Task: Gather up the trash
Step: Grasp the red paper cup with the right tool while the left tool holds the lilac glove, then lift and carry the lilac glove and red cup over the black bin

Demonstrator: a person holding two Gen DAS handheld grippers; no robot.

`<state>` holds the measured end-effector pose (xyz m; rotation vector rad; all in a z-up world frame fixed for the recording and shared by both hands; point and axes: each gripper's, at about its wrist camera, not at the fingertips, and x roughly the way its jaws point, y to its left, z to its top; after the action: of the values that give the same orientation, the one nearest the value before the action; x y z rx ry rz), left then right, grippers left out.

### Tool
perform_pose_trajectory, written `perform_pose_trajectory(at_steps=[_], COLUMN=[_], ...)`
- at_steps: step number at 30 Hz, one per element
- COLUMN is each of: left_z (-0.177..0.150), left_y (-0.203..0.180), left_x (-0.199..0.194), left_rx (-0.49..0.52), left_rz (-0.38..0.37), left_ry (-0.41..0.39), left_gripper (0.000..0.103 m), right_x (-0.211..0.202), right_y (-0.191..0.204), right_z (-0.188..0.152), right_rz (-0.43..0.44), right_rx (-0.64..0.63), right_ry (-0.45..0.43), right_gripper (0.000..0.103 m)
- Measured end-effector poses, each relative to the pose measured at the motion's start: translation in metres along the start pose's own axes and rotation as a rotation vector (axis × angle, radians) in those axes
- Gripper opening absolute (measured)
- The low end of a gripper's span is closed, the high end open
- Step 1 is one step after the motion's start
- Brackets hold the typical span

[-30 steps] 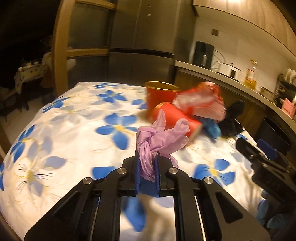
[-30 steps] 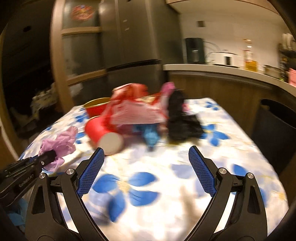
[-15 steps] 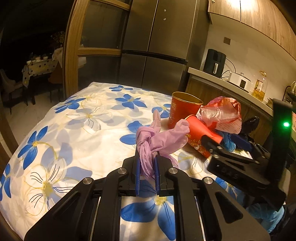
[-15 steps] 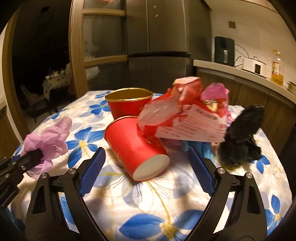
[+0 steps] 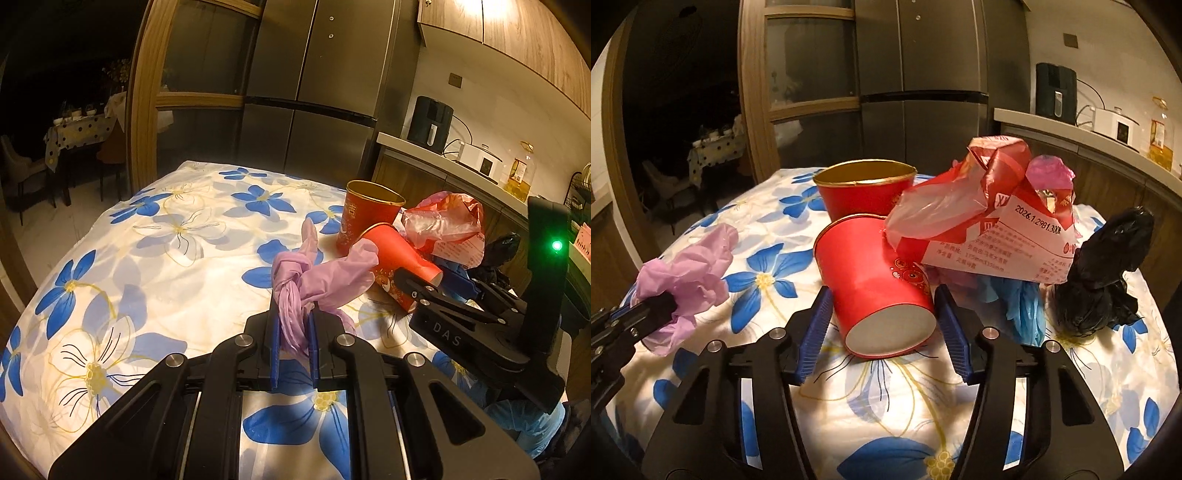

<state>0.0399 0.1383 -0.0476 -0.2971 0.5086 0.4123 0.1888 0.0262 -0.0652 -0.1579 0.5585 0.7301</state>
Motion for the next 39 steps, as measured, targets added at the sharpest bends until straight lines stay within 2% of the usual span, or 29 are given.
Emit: perform_pose_trajectory(at_steps=[6,15,30,39], left_z=[-0.001,0.0,-0.002,0.001], left_y=[-0.001,-0.01,-0.038,-0.067], left_x=[-0.006,-0.019,-0.033,-0.042], left_rx=[-0.001,0.017,0.063,0.113], left_rz=[0.005,-0.005,-0.031,-0.07], left_ry=[-0.006,-0.03,-0.056,-0.077], left_gripper=[0.012,0.012,0.012,0.012], right_x=[-0.018,-0.066,-0.152,-0.184], right_y=[0.0,0.004,-0.019,-0.044], right_z=[-0.006,-0.022,-0.039,-0.042], right_rz=[0.018,0.067,0.059,-0.011], right_rx=[0.009,0.016,0.077,0.126], right_ry=[-0.019,-0.062,-0.19,-0.247], right_gripper=[0.056,0.055,0.055,0.055])
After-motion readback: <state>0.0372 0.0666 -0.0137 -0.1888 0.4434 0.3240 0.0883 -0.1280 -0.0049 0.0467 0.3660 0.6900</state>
